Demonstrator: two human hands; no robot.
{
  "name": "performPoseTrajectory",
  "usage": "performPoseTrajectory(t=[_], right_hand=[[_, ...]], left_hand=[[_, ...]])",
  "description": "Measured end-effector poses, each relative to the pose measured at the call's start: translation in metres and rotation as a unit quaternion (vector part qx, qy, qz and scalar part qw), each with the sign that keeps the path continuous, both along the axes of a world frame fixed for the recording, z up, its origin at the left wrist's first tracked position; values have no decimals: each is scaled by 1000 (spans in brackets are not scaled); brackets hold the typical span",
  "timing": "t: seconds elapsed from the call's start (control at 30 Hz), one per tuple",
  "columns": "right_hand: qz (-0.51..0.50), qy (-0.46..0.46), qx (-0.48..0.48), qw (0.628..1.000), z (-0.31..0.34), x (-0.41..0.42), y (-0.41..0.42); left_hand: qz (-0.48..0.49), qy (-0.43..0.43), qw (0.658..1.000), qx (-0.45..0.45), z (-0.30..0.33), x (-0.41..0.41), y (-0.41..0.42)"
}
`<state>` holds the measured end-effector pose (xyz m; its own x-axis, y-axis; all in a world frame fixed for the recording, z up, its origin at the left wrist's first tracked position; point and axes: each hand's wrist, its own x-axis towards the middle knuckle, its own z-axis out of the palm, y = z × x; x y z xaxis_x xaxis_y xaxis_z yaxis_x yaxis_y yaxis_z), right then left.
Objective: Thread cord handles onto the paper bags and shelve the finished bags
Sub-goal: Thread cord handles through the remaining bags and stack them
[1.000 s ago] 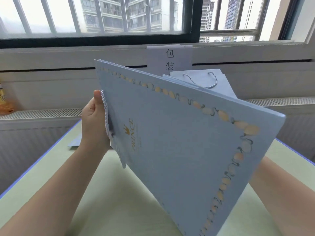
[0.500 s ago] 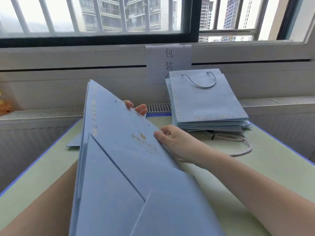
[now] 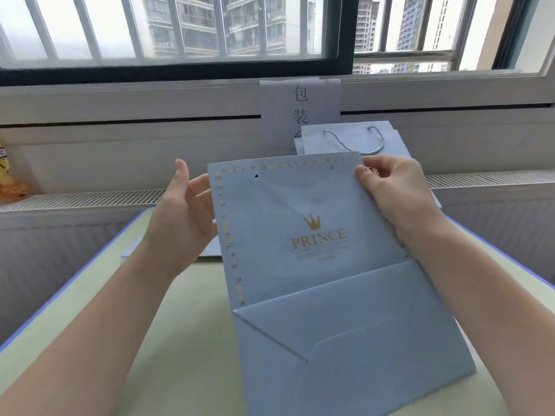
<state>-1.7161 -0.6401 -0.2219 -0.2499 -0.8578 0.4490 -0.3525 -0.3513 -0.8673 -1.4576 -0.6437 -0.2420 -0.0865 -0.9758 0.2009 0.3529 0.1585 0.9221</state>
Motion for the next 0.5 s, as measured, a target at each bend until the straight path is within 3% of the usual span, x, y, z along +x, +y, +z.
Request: performPoseTrajectory(t=[0.13,0.23,0.33,0.4,0.5], right_hand=[[-72,144,31,986,-10,-3,-11],[-115,275,69,952,-19,2,-15],[-135,315,-35,939,-22,10,-10],[-58,257,-128,956,-18,19,-4],[112,216,-153,958,-14,32,12]], left_hand=[[47,-125,991,-24,0,-2,2],[76,-266,959,-62,-7,-7,2],[74,-370,924,-65,-15,-9,0],[56,-426,901,-54,-19,-10,-1],[75,-509,854,-83,-23,-14,-2]])
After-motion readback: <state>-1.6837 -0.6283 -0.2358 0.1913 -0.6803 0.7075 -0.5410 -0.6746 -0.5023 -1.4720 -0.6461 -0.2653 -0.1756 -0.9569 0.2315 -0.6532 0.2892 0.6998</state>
